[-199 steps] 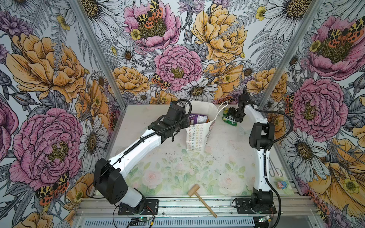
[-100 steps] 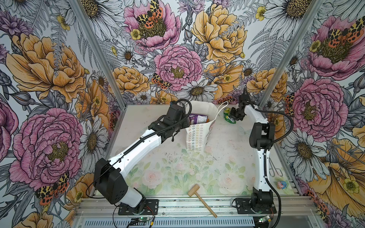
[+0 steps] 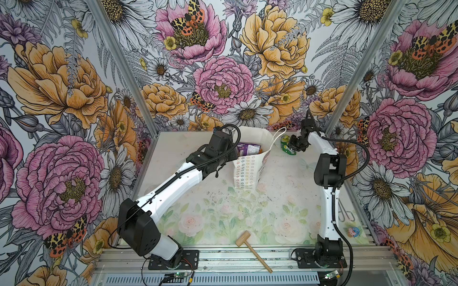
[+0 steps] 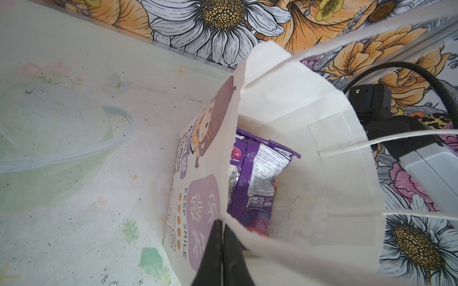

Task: Place the snacks into the paper bag
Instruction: 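Lift the green packet up off the table with the right gripper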

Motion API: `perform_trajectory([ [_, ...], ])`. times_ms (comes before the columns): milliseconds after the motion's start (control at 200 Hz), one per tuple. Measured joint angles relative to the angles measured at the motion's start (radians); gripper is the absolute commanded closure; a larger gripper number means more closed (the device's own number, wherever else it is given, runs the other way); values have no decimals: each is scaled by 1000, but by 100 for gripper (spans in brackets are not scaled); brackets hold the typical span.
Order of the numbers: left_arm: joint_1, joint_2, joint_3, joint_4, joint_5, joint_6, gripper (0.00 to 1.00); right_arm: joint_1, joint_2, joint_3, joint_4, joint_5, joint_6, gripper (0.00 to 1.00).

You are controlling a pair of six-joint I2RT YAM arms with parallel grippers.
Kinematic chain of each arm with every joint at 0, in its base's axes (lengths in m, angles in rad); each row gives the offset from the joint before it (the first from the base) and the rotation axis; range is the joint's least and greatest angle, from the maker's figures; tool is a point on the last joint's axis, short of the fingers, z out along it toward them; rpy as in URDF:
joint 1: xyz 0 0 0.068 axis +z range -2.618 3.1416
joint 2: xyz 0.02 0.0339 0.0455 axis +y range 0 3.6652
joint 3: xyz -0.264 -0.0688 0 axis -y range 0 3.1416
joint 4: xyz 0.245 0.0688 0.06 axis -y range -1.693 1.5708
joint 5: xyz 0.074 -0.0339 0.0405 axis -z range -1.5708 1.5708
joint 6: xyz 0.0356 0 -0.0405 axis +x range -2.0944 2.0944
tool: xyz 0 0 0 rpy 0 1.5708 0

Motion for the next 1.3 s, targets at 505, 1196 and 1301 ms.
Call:
perform_trajectory([
  [505, 0, 0, 0, 0, 0, 0, 100, -13, -111, -36, -46, -124, -109, 100],
  [1196, 0, 0, 0, 1, 0, 0, 100, -7, -418, -19, -51, -195, -204, 100],
  [1301, 0, 0, 0, 1, 0, 0, 100, 8, -463, 5, -56, -200, -230, 100],
])
